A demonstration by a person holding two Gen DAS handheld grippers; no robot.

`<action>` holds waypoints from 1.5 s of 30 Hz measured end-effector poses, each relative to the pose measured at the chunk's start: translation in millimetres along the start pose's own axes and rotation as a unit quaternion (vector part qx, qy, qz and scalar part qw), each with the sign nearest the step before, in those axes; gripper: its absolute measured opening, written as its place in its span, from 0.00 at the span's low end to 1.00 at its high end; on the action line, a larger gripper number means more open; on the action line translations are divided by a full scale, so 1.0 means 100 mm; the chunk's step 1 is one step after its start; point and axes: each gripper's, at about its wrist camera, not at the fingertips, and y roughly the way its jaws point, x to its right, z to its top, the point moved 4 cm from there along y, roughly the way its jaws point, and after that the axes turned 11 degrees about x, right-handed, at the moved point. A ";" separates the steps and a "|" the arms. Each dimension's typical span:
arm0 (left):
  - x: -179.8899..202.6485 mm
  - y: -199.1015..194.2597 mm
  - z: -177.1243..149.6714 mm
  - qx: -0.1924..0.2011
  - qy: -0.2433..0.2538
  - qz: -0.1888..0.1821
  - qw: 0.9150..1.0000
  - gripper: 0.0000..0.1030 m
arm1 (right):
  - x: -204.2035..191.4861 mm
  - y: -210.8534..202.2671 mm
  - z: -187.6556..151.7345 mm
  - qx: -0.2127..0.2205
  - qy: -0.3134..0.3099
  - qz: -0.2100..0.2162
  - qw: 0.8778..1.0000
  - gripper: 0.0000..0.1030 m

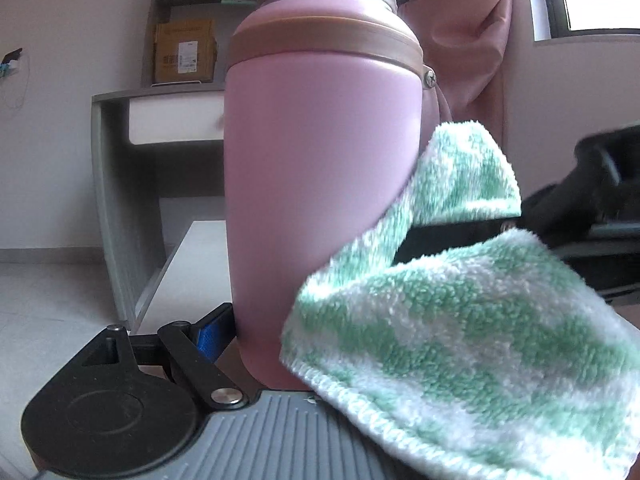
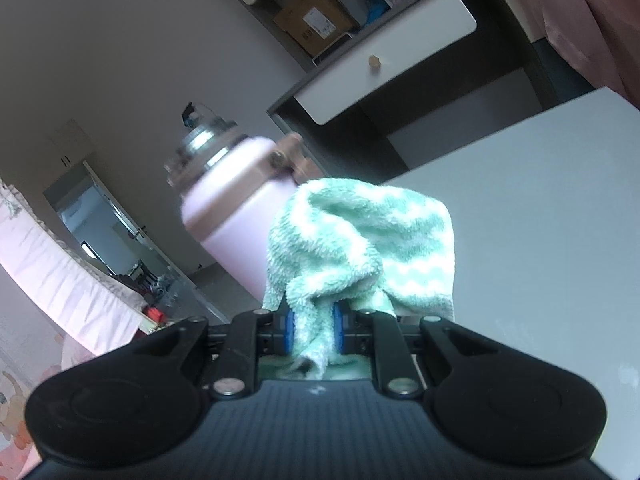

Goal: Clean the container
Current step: 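Wipe the bottle below its band with the towel in the right gripper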

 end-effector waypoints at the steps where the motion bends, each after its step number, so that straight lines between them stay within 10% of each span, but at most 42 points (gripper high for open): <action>1: 0.00 0.00 0.00 0.000 0.001 0.000 1.000 0.80 | 0.01 0.00 -0.01 -0.001 0.000 -0.001 1.000 0.17; 22: -0.04 -0.02 0.00 0.001 -0.005 -0.002 1.000 0.81 | -0.16 -0.18 0.44 0.068 0.008 0.036 0.997 0.17; 45: -0.04 0.00 0.01 0.000 -0.001 -0.001 1.000 0.80 | 0.24 0.06 0.07 0.004 0.021 -0.017 1.000 0.17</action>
